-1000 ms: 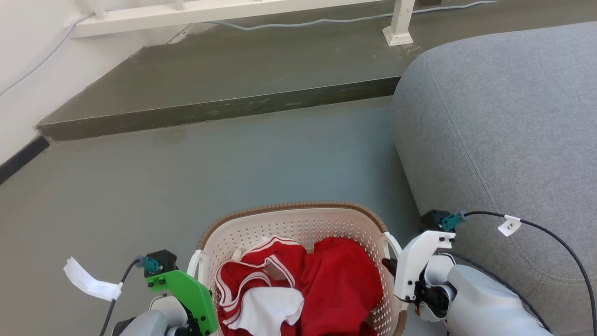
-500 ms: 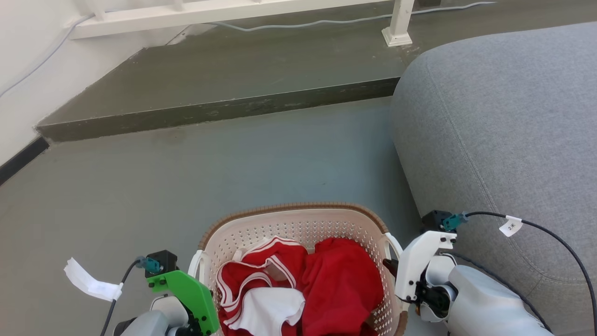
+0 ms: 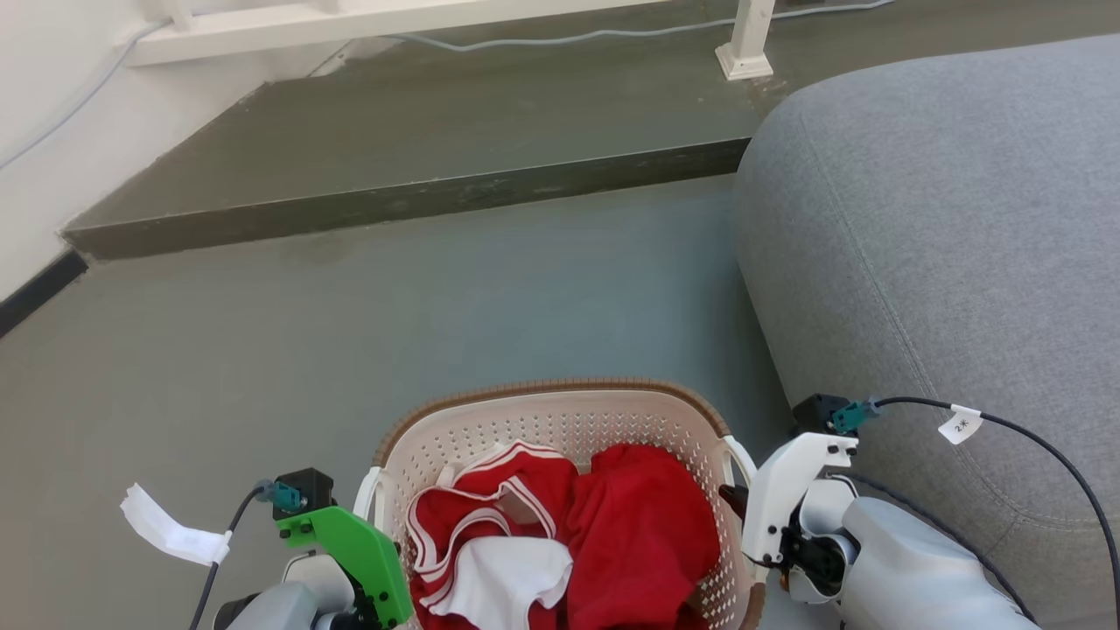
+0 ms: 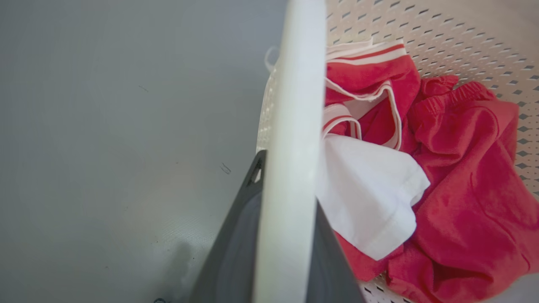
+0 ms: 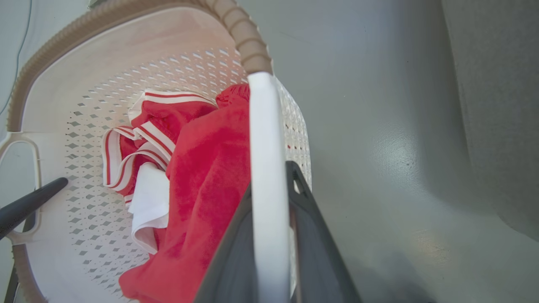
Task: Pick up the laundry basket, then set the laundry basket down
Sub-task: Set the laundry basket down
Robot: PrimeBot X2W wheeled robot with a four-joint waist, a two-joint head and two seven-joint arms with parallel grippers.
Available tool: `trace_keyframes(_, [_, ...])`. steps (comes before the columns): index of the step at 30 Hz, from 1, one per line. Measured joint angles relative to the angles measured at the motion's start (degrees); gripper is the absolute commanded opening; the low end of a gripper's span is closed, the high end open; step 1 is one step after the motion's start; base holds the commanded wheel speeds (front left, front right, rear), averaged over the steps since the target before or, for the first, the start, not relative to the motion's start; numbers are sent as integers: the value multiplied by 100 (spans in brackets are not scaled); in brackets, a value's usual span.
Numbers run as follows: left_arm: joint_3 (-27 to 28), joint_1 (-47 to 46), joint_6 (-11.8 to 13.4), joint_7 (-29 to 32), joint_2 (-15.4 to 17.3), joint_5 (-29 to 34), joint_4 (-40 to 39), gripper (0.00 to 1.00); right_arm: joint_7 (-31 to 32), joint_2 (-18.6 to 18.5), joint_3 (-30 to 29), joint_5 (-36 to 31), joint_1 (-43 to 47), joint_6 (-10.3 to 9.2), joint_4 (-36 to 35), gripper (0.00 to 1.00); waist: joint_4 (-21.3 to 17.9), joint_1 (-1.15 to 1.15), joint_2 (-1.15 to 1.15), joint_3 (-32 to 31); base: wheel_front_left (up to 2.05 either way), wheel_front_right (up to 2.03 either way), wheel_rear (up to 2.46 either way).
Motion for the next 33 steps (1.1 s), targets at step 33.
trace_keyframes(33, [123,-1231,1,-929,222,33,-413,0,-970,-46,-133,-57,-1312,2,-164,0,34,0,0,1914,0,0,0])
